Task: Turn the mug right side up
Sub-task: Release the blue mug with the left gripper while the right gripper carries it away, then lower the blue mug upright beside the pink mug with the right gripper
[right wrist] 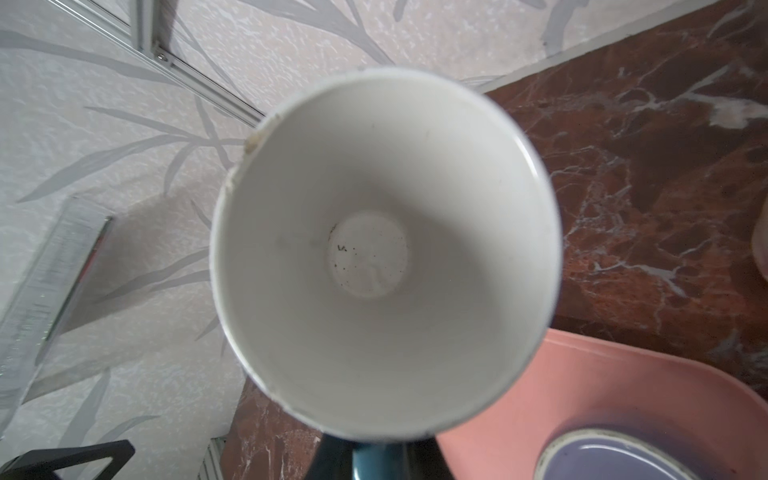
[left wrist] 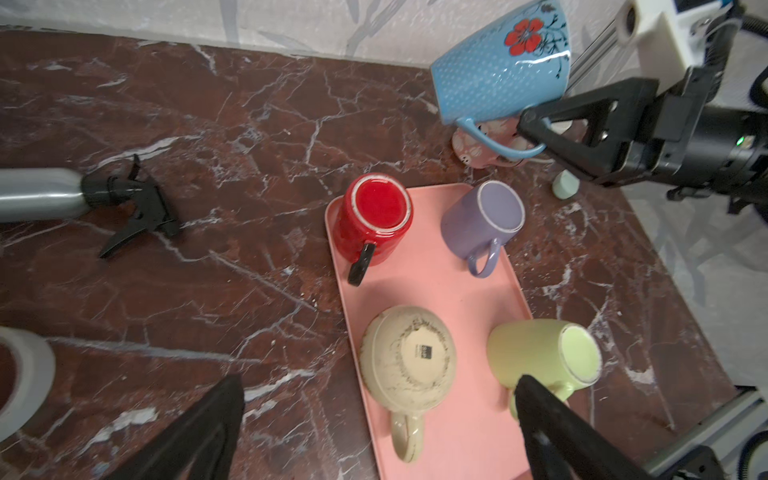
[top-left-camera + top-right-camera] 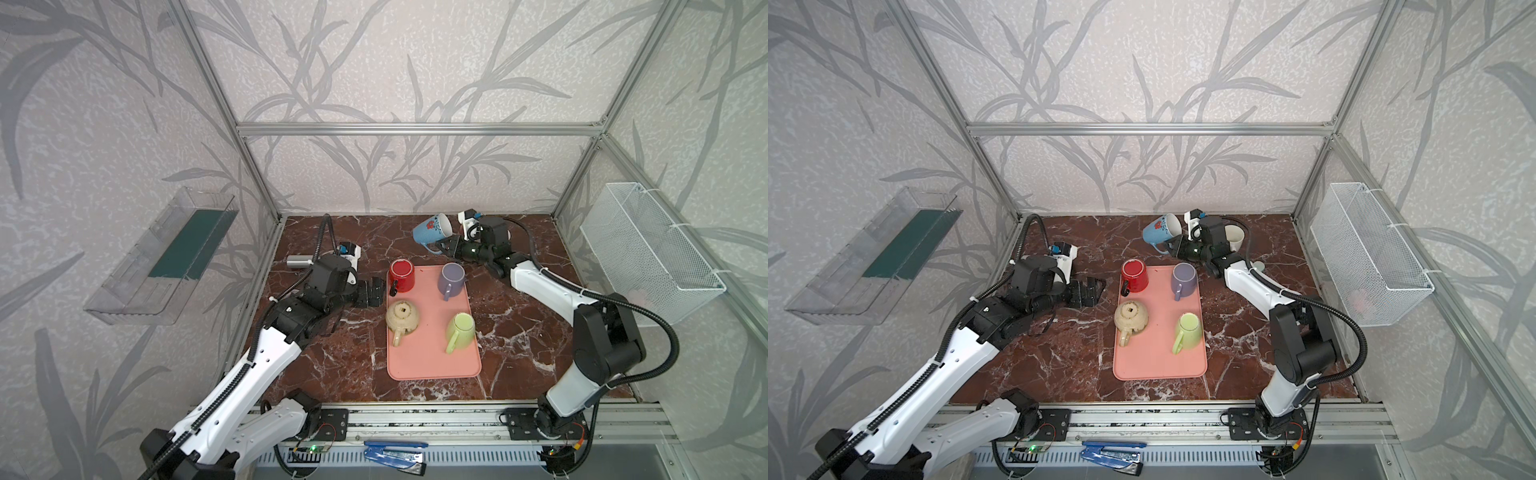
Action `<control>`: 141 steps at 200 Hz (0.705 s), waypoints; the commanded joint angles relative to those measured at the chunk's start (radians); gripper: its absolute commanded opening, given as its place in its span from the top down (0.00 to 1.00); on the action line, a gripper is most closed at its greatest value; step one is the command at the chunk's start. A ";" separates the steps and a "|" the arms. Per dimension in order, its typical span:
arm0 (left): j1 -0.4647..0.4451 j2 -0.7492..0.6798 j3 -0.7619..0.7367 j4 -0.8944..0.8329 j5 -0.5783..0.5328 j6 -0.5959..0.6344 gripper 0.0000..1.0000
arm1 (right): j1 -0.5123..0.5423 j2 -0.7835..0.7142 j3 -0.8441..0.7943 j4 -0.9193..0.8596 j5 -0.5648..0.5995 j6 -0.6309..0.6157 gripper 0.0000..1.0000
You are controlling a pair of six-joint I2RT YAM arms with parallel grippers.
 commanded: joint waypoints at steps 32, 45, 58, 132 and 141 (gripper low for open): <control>0.000 -0.050 -0.013 -0.105 -0.087 0.079 0.01 | 0.014 0.097 0.217 -0.231 0.181 -0.159 1.00; 0.001 -0.055 -0.037 -0.093 -0.087 0.080 0.01 | 0.024 0.127 0.261 -0.282 0.224 -0.190 1.00; 0.000 -0.054 -0.052 -0.087 -0.092 0.083 0.01 | 0.035 0.156 0.310 -0.336 0.272 -0.222 1.00; 0.001 -0.096 -0.089 -0.090 -0.141 0.088 0.00 | 0.103 0.300 0.505 -0.525 0.534 -0.311 1.00; 0.001 -0.099 -0.092 -0.091 -0.139 0.090 0.01 | 0.108 0.319 0.527 -0.543 0.560 -0.315 1.00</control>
